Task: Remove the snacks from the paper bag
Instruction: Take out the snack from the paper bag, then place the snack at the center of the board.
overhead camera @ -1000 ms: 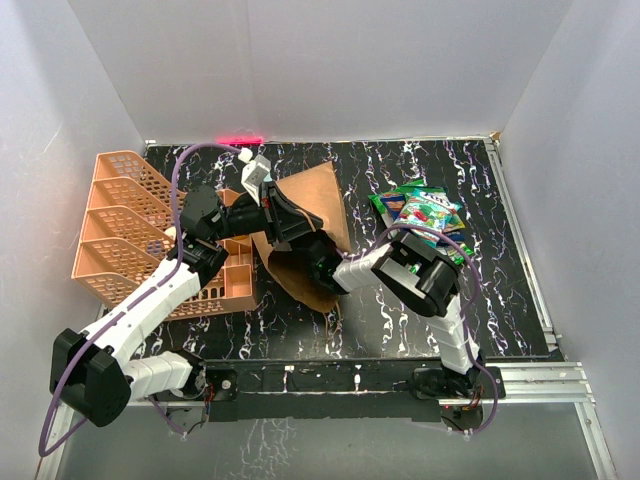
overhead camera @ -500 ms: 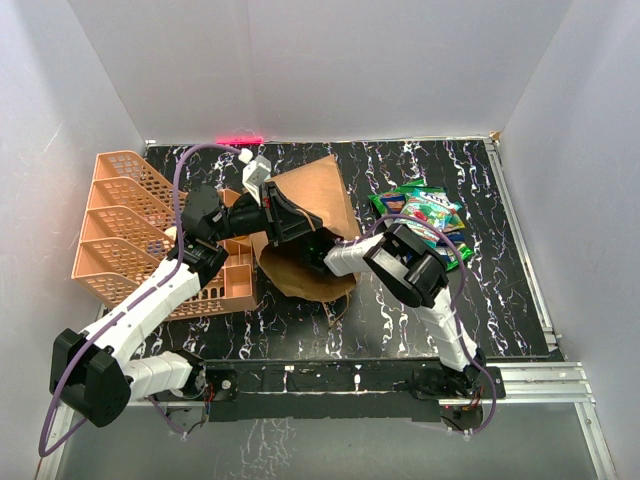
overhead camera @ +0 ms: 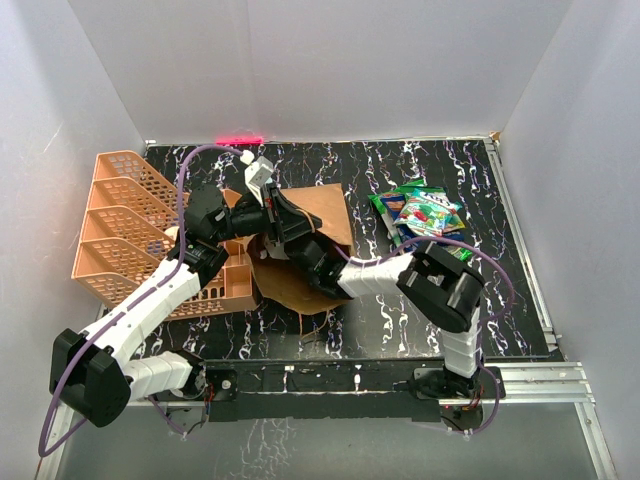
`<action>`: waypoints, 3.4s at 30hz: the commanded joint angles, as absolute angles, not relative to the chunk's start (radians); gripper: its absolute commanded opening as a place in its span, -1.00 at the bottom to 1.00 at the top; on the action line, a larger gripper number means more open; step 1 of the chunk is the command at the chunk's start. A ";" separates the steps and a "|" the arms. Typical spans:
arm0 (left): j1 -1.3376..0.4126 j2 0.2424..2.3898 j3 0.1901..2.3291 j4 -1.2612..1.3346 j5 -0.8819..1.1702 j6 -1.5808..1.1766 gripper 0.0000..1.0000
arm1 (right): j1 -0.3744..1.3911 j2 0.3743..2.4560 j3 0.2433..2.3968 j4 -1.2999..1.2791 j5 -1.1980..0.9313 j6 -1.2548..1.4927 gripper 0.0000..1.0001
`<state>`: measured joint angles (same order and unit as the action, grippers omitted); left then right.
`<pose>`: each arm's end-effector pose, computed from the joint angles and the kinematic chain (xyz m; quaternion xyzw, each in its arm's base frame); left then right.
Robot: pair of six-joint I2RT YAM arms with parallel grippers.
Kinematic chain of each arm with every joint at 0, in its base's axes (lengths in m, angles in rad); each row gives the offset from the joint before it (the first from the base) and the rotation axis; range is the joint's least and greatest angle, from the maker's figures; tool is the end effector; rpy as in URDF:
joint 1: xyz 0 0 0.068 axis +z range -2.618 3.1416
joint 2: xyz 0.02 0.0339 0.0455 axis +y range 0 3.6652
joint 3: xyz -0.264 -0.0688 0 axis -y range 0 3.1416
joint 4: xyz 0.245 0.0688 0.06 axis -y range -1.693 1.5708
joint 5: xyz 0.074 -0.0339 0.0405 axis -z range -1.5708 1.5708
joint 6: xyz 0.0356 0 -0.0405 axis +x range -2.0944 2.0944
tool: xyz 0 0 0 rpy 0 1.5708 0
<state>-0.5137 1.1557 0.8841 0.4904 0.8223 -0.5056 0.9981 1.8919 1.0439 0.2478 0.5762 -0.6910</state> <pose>0.2150 -0.1512 0.3685 0.3141 0.5723 -0.5671 0.5022 0.2309 0.3224 0.1613 -0.5461 0.6623 -0.1800 0.4804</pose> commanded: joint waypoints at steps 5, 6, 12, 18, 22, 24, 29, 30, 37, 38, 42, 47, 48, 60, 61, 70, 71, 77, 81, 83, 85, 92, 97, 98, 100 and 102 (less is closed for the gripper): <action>-0.516 1.144 0.922 0.475 0.803 -0.462 -1.00 | 1.072 1.656 0.913 0.114 0.456 -0.425 -0.85; -0.516 1.145 0.923 0.473 0.802 -0.460 -1.00 | 1.076 1.625 0.899 0.096 0.435 -0.399 -0.85; -0.517 1.149 0.926 0.467 0.801 -0.456 -1.00 | 1.098 1.395 0.803 0.037 0.102 -0.343 -0.85; -0.517 1.148 0.927 0.462 0.801 -0.449 -1.00 | 1.099 1.212 0.707 0.005 0.091 -0.225 -0.85; -0.516 1.155 0.928 0.454 0.797 -0.445 -1.00 | 1.102 1.161 0.707 -0.080 0.052 -0.231 -0.85; -0.517 1.158 0.931 0.444 0.788 -0.437 -1.00 | 1.111 1.116 0.707 -0.103 0.011 -0.234 -0.85; -0.516 1.161 0.936 0.411 0.766 -0.409 -1.00 | 1.115 0.984 0.750 -0.177 -0.139 -0.151 -0.85; -0.515 1.161 0.937 0.402 0.759 -0.402 -1.00 | 1.116 0.965 0.769 -0.202 -0.168 -0.126 -0.85; -0.504 1.166 0.946 0.370 0.733 -0.383 -1.00 | 1.117 0.907 0.959 -0.447 -0.256 0.106 -0.85; -0.501 1.166 0.947 0.366 0.728 -0.381 -1.00 | 1.117 0.889 0.974 -0.451 -0.257 0.152 -0.85; -0.493 1.170 0.949 0.359 0.720 -0.379 -1.00 | 1.116 0.817 1.033 -0.415 -0.287 0.260 -0.85; -0.491 1.182 0.948 0.356 0.717 -0.377 -1.00 | 1.117 0.739 1.108 -0.350 -0.136 0.306 -0.85; -0.491 1.182 0.948 0.356 0.718 -0.378 -1.00 | 1.117 0.732 1.125 -0.348 -0.083 0.300 -0.85; -0.490 1.184 0.952 0.352 0.723 -0.377 -1.00 | 1.117 0.854 1.250 -0.476 0.879 0.208 -0.85; -0.490 1.183 0.951 0.353 0.724 -0.377 -1.00 | 1.116 0.880 1.255 -0.491 0.950 0.195 -0.85; -0.491 1.180 0.947 0.372 0.735 -0.394 -1.00 | 0.829 1.025 1.169 -0.519 0.988 0.175 -0.85; -0.491 1.179 0.947 0.373 0.736 -0.395 -1.00 | 0.767 1.040 1.153 -0.521 0.946 0.170 -0.85; -0.491 1.174 0.947 0.377 0.741 -0.400 -1.00 | 0.544 1.161 1.058 -0.432 0.850 0.052 -0.85; -0.491 1.172 0.946 0.383 0.746 -0.405 -1.00 | 0.484 1.250 1.017 -0.327 0.801 0.002 -0.85; -0.491 1.173 0.944 0.390 0.751 -0.412 -1.00 | 0.471 1.298 1.014 -0.294 0.801 -0.015 -0.85; -0.491 1.174 0.944 0.393 0.753 -0.414 -1.00 | 0.465 1.337 1.015 -0.269 0.790 -0.023 -0.85; -0.491 1.172 0.943 0.401 0.762 -0.422 -1.00 | 0.452 1.438 1.001 -0.160 0.785 -0.055 -0.85; -0.491 1.171 0.944 0.405 0.764 -0.426 -1.00 | 0.446 1.484 0.992 -0.112 0.787 -0.097 -0.85; -0.491 1.170 0.945 0.405 0.764 -0.426 -1.00 | 0.443 1.489 0.989 -0.100 0.786 -0.106 -0.85; -0.491 1.171 0.944 0.406 0.766 -0.429 -1.00 | 0.436 1.502 0.989 -0.084 0.788 -0.127 -0.85; -0.490 1.171 0.943 0.407 0.766 -0.429 -1.00 | 0.429 1.514 0.997 -0.083 0.803 -0.141 -0.85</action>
